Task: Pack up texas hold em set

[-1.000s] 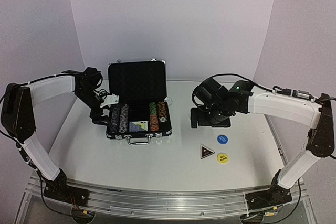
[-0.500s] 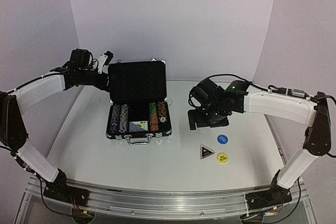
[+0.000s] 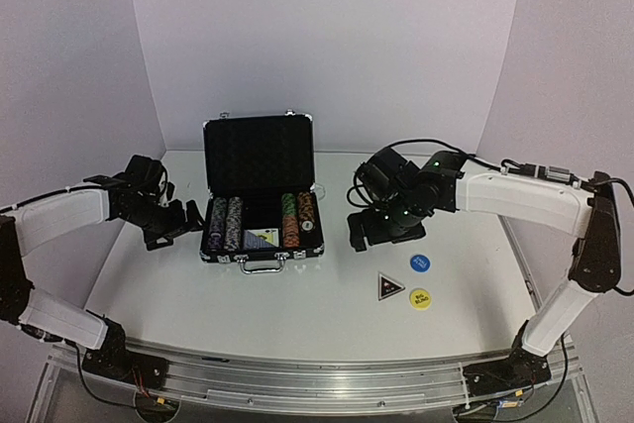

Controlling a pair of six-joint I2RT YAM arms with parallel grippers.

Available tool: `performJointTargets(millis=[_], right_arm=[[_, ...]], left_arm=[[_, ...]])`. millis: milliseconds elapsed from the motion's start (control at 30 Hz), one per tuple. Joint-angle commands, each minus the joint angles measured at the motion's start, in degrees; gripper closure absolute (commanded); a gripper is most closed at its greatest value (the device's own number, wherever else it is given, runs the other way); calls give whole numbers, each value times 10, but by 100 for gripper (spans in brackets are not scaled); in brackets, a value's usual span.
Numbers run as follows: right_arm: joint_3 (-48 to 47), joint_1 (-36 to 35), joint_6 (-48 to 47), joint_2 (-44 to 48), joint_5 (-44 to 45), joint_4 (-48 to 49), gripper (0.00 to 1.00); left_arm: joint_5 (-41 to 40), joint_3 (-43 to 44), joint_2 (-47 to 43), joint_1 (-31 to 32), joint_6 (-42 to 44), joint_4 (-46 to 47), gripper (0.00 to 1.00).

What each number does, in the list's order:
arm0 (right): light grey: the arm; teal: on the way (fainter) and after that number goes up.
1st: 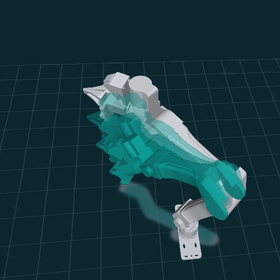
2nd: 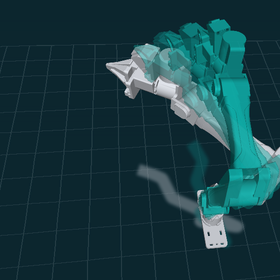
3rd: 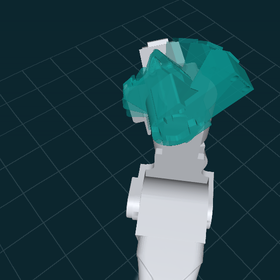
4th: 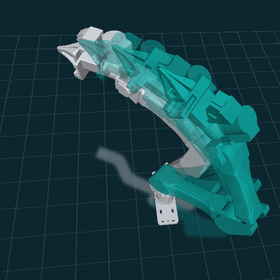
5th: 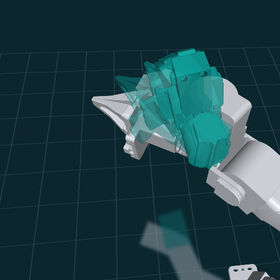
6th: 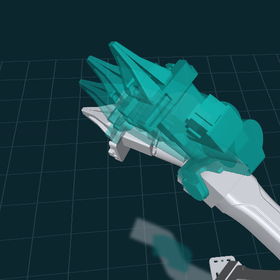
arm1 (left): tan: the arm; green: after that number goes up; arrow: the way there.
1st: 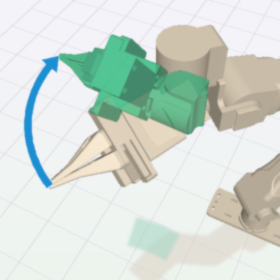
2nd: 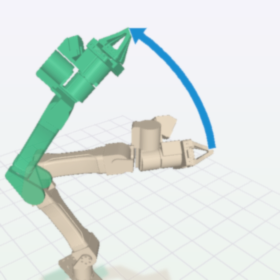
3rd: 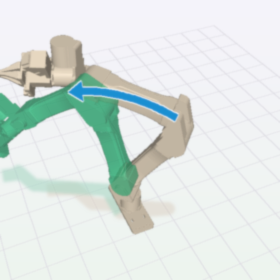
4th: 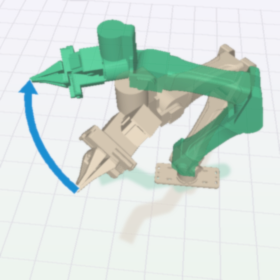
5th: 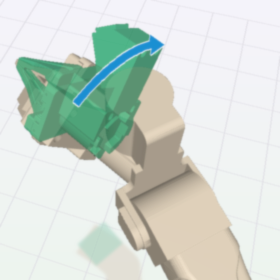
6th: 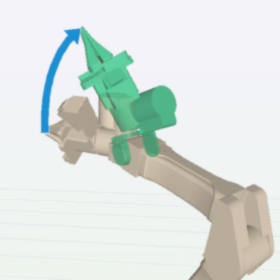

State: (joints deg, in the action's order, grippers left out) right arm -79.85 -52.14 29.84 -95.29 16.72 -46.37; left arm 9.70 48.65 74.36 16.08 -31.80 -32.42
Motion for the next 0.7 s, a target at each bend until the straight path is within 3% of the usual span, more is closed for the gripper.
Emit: performJointTargets(millis=[0, 300, 667], right_arm=[[5, 2, -19, -4, -22, -2, 2], [26, 2, -9, 4, -21, 0, 2], [38, 3, 6, 9, -14, 1, 2]], left_arm=[[31, -21, -9, 0, -43, -2, 0], [50, -29, 65, 0, -32, 32, 0], [10, -1, 132, 0, -13, 19, 0]])
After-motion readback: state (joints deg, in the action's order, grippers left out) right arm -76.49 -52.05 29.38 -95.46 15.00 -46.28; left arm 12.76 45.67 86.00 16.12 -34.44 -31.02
